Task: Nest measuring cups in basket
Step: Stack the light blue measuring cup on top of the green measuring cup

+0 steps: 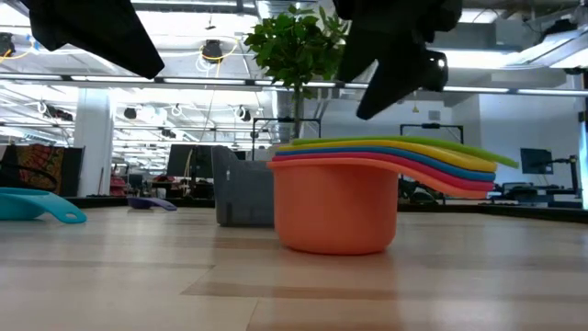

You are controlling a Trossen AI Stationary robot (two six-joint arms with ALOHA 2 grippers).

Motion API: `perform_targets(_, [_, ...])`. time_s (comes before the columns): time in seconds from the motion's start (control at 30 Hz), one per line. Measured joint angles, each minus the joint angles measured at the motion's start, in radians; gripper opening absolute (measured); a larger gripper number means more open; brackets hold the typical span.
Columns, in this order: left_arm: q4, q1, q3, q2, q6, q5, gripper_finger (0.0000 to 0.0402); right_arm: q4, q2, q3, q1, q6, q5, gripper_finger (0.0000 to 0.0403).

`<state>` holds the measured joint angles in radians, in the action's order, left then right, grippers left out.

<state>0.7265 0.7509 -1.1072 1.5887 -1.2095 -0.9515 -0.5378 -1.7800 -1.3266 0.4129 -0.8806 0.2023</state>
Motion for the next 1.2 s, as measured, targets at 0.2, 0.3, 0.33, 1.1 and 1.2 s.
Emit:
perform_targets(0.2, [0.009, 0.0, 0.0, 0.0, 0.038, 0.02, 0.0075, -0.114, 0.051, 0.0, 0.035, 0.005, 0.087, 0.0269])
perform_targets(0.3, [0.028, -0.01, 0.0, 0.0, 0.071, 0.076, 0.0075, -0.177, 0.072, 0.0, 0.078, 0.025, 0.111, 0.0269])
perform_targets(0.33, [0.033, -0.016, 0.0, 0.0, 0.078, 0.1, 0.0075, -0.189, 0.077, 0.0, 0.093, 0.026, 0.127, 0.0269])
perform_targets(1.1, [0.452, -0.224, 0.001, -0.264, 0.42, 0.295, 0.0075, -0.049, 0.154, 0.319, 0.069, 0.07, 0.151, 0.0268])
perform_targets(1.2, [0.436, -0.266, 0.101, -0.303, 0.502, 0.376, 0.0075, 0.158, 0.225, 0.398, 0.083, 0.13, 0.108, 0.0257])
